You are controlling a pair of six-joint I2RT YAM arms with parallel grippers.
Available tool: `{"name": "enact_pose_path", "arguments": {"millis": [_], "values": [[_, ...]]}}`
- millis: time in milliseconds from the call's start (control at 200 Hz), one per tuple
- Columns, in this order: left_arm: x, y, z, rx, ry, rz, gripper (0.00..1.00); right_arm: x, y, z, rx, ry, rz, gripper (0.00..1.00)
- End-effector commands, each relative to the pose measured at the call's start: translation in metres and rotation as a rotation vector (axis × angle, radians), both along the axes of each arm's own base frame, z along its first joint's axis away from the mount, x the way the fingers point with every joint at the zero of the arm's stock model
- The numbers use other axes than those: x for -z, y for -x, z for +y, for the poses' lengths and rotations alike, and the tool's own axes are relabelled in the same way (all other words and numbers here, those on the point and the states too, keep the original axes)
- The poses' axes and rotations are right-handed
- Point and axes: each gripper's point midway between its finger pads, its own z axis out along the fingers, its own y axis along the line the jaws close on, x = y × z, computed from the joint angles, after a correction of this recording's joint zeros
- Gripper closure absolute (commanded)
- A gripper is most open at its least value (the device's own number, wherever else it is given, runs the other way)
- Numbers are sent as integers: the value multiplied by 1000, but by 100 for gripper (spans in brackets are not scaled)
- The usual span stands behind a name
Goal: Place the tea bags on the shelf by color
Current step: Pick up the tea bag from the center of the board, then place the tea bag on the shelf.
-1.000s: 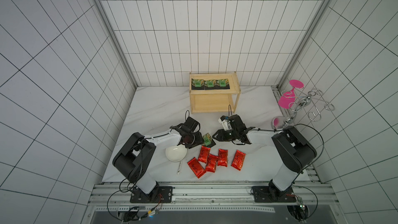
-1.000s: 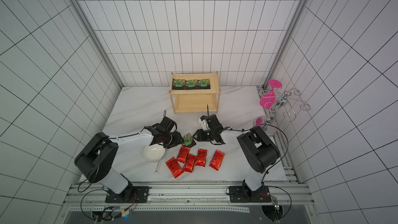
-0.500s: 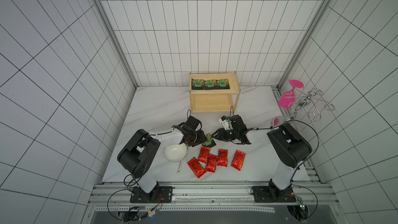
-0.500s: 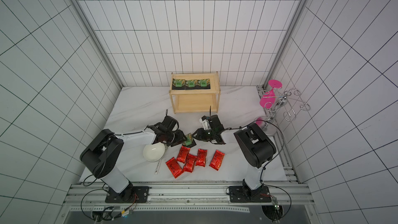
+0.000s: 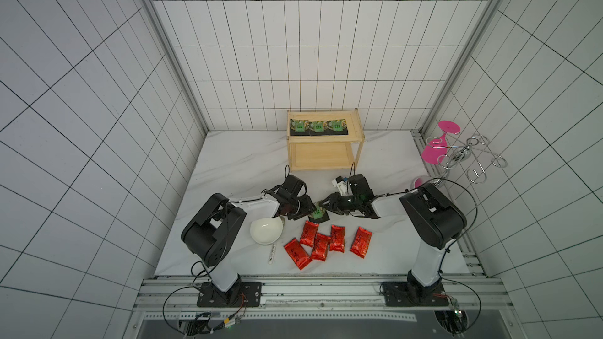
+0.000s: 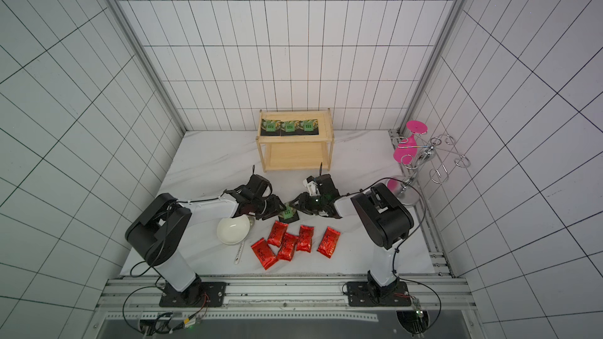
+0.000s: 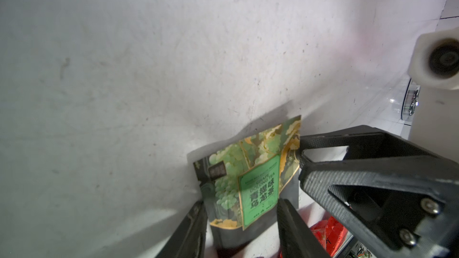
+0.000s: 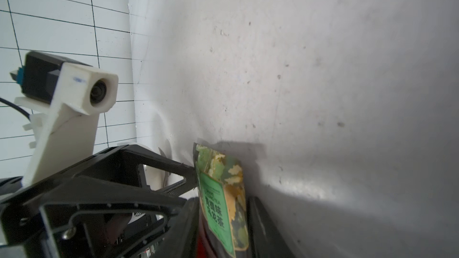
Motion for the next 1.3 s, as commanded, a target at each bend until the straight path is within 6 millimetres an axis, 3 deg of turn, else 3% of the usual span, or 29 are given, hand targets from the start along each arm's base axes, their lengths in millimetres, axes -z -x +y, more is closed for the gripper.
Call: {"name": "enact_pose_path", "arguments": {"millis": [0,155,380,530,701,1021,1176,1296], "values": [[11,-2,2,-8,-15,12,51,14,4,-9,43,-12,95,65],[10,-4,2,-12,-6,5,56,13,2,-15,53,11,76,71],[0,-11,2,-20,9,-20,56,8,-4,-16,72,15,49,92],[-13,-20,12,-44,18,-46,56,-7,-13,-19,89,28,-9,100],[-37,-31,25,-71,30,-87,56,-31,-22,-26,118,25,-59,100],[-110,-46,58,-121,48,-224,55,-117,-29,-52,161,12,-186,100],[-133,-44,66,-125,62,-271,54,-166,-34,-74,196,15,-268,100],[-146,-43,65,-115,78,-297,54,-211,-51,-92,227,18,-349,100]]}}
